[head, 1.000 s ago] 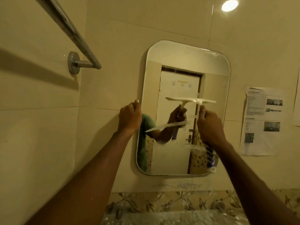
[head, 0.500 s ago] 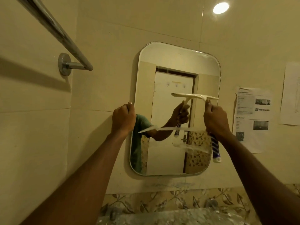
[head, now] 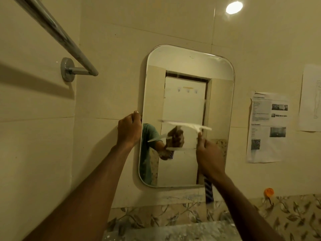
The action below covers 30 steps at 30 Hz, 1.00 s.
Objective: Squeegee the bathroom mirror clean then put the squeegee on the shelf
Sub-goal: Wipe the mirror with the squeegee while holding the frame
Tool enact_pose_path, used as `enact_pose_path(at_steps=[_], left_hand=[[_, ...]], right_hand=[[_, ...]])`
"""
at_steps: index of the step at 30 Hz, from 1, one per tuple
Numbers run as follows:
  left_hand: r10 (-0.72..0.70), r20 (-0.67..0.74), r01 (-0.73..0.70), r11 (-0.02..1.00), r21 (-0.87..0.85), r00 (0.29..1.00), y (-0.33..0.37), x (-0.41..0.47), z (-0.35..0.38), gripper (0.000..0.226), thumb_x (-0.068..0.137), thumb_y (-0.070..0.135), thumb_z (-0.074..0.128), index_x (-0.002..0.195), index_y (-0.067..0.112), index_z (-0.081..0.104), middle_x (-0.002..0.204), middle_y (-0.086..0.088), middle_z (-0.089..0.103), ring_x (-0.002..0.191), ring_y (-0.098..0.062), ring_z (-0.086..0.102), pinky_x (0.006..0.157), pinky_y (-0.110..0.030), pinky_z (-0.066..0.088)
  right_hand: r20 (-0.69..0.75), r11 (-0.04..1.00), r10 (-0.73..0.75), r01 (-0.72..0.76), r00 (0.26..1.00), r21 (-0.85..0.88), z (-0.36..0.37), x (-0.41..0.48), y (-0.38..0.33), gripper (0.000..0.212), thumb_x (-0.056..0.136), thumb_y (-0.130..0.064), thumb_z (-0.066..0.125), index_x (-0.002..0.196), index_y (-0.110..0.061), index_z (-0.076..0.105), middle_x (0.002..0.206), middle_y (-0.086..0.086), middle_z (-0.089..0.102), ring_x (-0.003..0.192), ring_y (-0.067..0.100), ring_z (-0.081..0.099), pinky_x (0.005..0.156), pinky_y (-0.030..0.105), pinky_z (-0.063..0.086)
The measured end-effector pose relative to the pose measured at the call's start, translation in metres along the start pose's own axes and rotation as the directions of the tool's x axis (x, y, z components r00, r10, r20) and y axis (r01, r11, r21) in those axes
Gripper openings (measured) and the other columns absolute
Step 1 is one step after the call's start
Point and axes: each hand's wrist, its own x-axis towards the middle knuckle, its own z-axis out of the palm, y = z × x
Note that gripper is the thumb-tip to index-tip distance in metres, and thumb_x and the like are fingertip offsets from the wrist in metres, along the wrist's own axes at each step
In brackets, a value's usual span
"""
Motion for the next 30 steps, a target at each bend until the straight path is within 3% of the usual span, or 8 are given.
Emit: enact_pose_path(at_steps=[4,7,11,13,16,20,26,30], left_hand=[[-0.017,0.018,0.017,1.000,-0.007,1.000,0.002,-0.001,-0.002,0.053,0.101,0.036,0.030,0.085,0.002,0.067,0.082,-0.018,0.070,0.078,-0.030,0.067,0.082,-0.051,0.056],[-0.024,0.039,0.025,0.999,-0.021,0.999,0.002,-0.001,-0.004,0.055,0.098,0.038,0.029,0.084,0.000,0.067,0.081,-0.020,0.069,0.079,-0.034,0.067,0.083,-0.053,0.055],[-0.046,0.059,0.049,0.998,-0.046,0.997,0.005,-0.004,-0.005,0.055,0.094,0.040,0.030,0.083,0.000,0.066,0.082,-0.022,0.069,0.080,-0.037,0.067,0.080,-0.055,0.055],[-0.062,0.058,0.065,0.997,-0.042,0.996,0.007,-0.006,-0.006,0.053,0.094,0.038,0.031,0.082,0.001,0.067,0.083,-0.021,0.070,0.079,-0.035,0.067,0.079,-0.054,0.056],[-0.078,0.093,0.083,0.995,-0.047,0.993,0.011,-0.008,-0.010,0.051,0.094,0.038,0.031,0.085,0.001,0.065,0.087,-0.022,0.070,0.083,-0.036,0.067,0.080,-0.054,0.056],[-0.136,0.161,0.153,0.983,-0.100,0.978,0.012,-0.008,-0.016,0.055,0.091,0.045,0.027,0.090,0.005,0.064,0.094,-0.022,0.069,0.090,-0.036,0.067,0.085,-0.055,0.056],[-0.151,0.163,0.176,0.972,-0.155,0.975,0.009,-0.006,-0.016,0.044,0.100,0.032,0.027,0.081,0.014,0.063,0.095,-0.024,0.069,0.091,-0.036,0.067,0.086,-0.049,0.057],[-0.150,0.152,0.168,0.978,-0.120,0.977,0.007,-0.006,-0.014,0.048,0.095,0.039,0.030,0.092,0.006,0.065,0.096,-0.023,0.069,0.091,-0.034,0.068,0.086,-0.053,0.056]], right_hand=[[0.027,0.998,-0.051,0.050,0.998,0.029,0.009,0.026,-0.032,0.046,0.104,-0.037,0.027,0.069,-0.019,0.050,0.056,-0.002,0.050,0.042,0.007,0.047,0.041,0.025,0.047],[0.038,0.999,-0.027,0.025,0.999,0.035,0.039,-0.018,-0.015,0.042,0.103,-0.033,0.032,0.066,-0.022,0.050,0.051,-0.008,0.048,0.036,0.000,0.048,0.033,0.009,0.032],[0.120,0.989,0.123,-0.112,0.985,-0.096,0.067,-0.086,0.014,0.054,0.097,-0.049,0.023,0.071,-0.018,0.059,0.054,-0.005,0.054,0.043,0.003,0.051,0.039,0.014,0.031],[0.143,0.988,0.109,-0.091,0.984,-0.125,0.064,-0.090,0.013,0.053,0.099,-0.045,0.024,0.070,-0.018,0.059,0.054,-0.006,0.053,0.045,0.003,0.051,0.040,0.013,0.030],[0.098,1.000,0.025,-0.026,0.995,0.008,0.042,-0.061,-0.014,0.047,0.103,-0.034,0.031,0.061,-0.023,0.050,0.051,-0.009,0.047,0.038,-0.002,0.046,0.037,0.010,0.034],[0.062,0.998,-0.063,0.064,0.996,-0.013,0.031,-0.017,-0.042,0.044,0.103,-0.037,0.027,0.066,-0.025,0.047,0.056,-0.009,0.048,0.044,0.000,0.045,0.039,0.008,0.030],[0.188,0.994,0.031,-0.010,0.982,-0.112,0.059,-0.087,-0.007,0.042,0.101,-0.040,0.030,0.065,-0.028,0.048,0.049,-0.007,0.047,0.036,0.003,0.045,0.033,0.012,0.031],[0.248,0.970,0.102,-0.041,0.963,-0.239,0.064,-0.116,0.021,0.043,0.101,-0.040,0.029,0.069,-0.023,0.052,0.052,-0.005,0.050,0.042,0.006,0.044,0.039,0.016,0.032]])
